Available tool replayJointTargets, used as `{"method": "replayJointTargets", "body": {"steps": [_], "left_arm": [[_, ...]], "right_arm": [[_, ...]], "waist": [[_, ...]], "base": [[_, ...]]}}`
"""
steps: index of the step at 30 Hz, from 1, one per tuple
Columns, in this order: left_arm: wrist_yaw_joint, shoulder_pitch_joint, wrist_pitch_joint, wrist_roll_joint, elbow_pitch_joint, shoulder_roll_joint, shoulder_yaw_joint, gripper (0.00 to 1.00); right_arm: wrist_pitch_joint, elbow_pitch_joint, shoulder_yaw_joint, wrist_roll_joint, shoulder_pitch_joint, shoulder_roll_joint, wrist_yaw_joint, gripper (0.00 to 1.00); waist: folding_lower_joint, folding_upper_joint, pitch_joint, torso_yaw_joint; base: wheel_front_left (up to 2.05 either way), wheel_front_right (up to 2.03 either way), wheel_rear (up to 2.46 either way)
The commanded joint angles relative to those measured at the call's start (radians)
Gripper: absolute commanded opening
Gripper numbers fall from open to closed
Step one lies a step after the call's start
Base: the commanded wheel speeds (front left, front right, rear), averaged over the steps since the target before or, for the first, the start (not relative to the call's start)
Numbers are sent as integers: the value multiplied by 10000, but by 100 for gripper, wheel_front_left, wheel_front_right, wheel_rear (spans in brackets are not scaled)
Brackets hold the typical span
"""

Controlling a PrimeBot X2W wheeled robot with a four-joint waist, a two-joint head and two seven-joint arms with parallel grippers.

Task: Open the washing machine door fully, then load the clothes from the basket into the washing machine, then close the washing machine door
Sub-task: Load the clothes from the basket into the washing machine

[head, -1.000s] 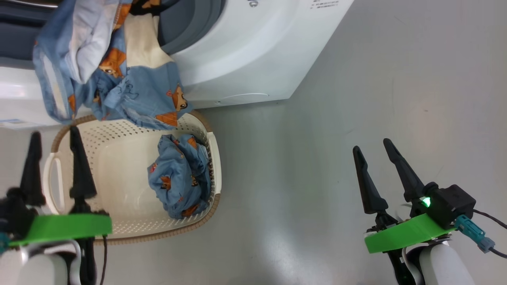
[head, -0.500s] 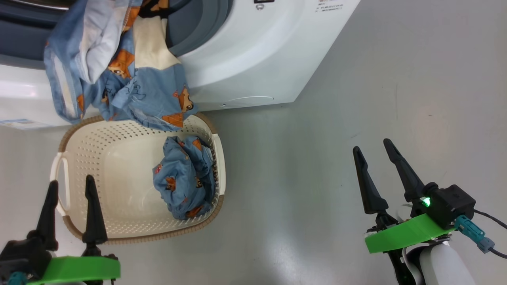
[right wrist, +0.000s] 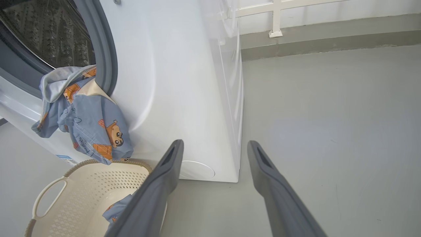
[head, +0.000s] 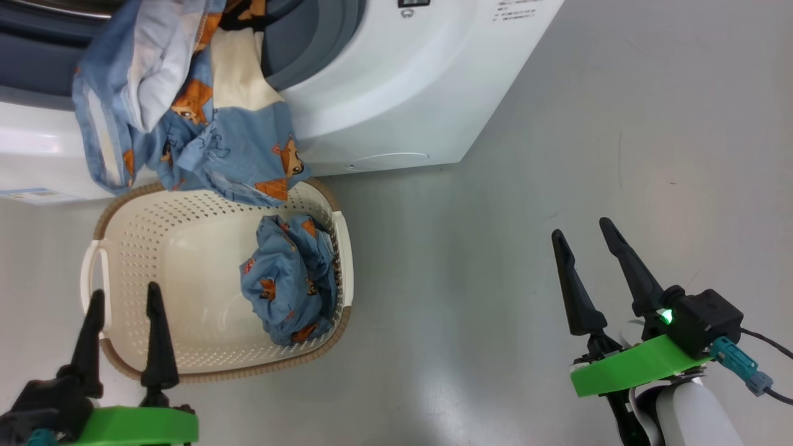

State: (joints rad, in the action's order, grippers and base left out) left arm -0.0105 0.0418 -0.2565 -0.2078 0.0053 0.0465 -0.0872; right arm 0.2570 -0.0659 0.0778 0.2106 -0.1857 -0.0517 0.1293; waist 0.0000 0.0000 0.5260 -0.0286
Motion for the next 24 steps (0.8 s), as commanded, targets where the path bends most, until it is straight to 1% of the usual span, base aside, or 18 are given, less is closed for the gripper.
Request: {"method": "replayJointTargets", "body": {"steps": [1,8,14,17,22,24], "left_arm": [[-10,109,-53,-12,-166,58,-237,100],[-113,606,-53,65,61,50,-32,100],[-353,1531,-53,280,559,112,136,100],[-477,2144,-53,300,988,156,209,100],[-703,3121,-53,-8,1857,158,294,100],[-782,3514,-53,55,2249,257,391,100]], "right_arm": [[48,172,196,-180,200,15,14,100],[48,165,279,-154,141,15,14,100],[48,162,319,-111,63,15,14,100],[48,157,361,-102,25,15,14,100],[48,145,379,-78,-20,15,14,100],[48,140,362,-76,-34,15,14,100]], "waist": [[0,0,2,-5],[0,0,45,-95],[0,0,175,-190],[0,0,261,-258],[0,0,421,-385],[0,0,492,-419]], "base": [[0,0,0],[0,0,0],[0,0,0],[0,0,0],[0,0,0],[0,0,0]]}}
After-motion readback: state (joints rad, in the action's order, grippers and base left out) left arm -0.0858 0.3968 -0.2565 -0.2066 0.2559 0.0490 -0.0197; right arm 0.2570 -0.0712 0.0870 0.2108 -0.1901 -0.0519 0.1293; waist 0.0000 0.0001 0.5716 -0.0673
